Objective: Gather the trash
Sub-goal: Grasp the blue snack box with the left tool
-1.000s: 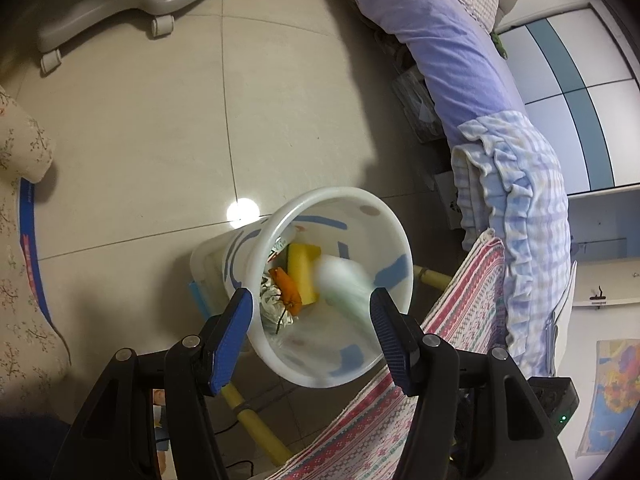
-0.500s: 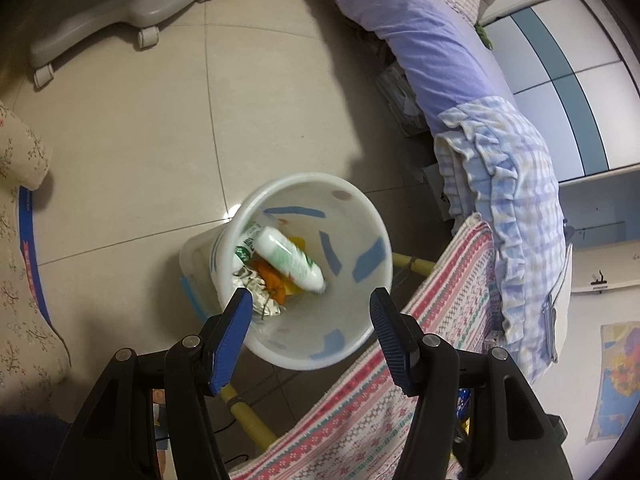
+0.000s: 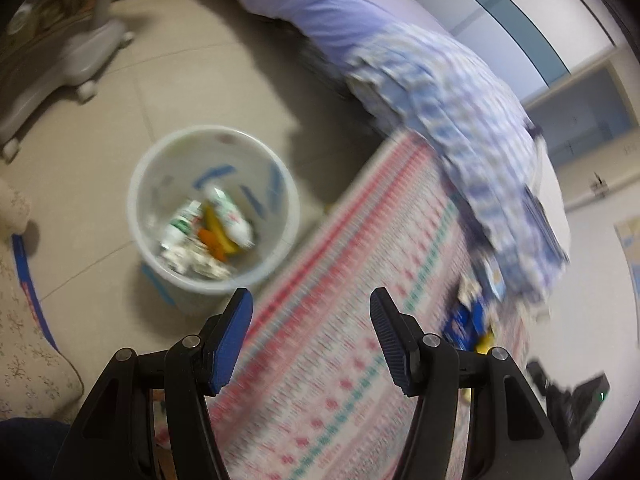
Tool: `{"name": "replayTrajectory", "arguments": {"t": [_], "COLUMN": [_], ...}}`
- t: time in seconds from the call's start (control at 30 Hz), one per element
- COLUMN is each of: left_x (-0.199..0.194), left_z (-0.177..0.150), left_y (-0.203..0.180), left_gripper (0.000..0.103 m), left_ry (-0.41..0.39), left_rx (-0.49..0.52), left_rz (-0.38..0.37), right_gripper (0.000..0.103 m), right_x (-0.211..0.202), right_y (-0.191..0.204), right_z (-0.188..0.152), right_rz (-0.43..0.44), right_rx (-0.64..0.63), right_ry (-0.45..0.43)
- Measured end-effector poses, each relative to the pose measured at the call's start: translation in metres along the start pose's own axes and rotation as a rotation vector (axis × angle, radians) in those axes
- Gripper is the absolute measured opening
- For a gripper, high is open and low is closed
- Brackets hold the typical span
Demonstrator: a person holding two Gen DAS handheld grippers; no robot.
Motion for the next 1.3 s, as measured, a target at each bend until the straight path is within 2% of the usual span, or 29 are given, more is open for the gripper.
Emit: {"name": "replayTrajectory", "arguments": {"t": [0.17,0.23,0.33,0.57,0.77,0.9,1.03,1.17,1.27,1.3], "left_x": [0.005,0.013,0.034,0.090,0.135,0.183,0.212,0.243,0.255,0.256], "left_z": [-0.034,-0.045,-0.061,-0.087,-0.075,-0.065,-0.060,-0.058,-0.059,-0.059], "left_y": [-0.055,-0.080,-0.113,-0.176,-0.236,-0.251,-0.264,-0.256,-0.255,-0.257], "left_gripper": [0.064,0.064,0.064,0.064,0.064,0.064,0.064,0.063,0.060,0.055], "left_ry": [0.026,0.038,0.081,0.211,0.196,0.264,0.269,0.302,0.307,0.294], "left_rx": [0.113,0.169,0.245,0.304,0.445,0.398,0.383,0.330,0.299,0.312], "left_rz": [-0.036,-0.045,-0.059,-0.104,-0.088,-0.095,-0.135,-0.113,-0.137,-0.148], "right_gripper": [0.072,0.072,0.072,0.072,0.072,0.072,0.072,0.072,0.072,0.072], "right_x": [-0.041,-0.056,-0.067,-0.059,-0.060,-0.056,-0.050,-0.045,-0.041,-0.040], "right_y": [-0.075,-0.099,-0.125,-0.157,-0.164,-0.155,-0.153,-0.155,-0.160,-0.161], "right_z": [0.015,0.022,0.026,0.033,0.037,0.043,0.051,0.053,0.055,0.056], "right_rz": [0.001,-0.036,-0.050,-0.079,-0.055,-0.069,-0.095,-0.087,-0.101,-0.106], "right_rx": [0.189,0.222,0.257,0.293,0.306,0.248,0.219,0.237,0.248,0.250], "right_ry": [-0.095,-0.137,-0.146,-0.097,-0.101,-0.099,-0.102,-0.087,-0.085,-0.084]}}
Point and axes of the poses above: each gripper's, at about its wrist camera, not at the fingertips, and x roughly the way its jaws point, y to its left, z to its top, the point moved 6 cm from there along x, roughly the way its jaws point, and after that the axes turned 6 degrees about -z, right-handed, at the moved point
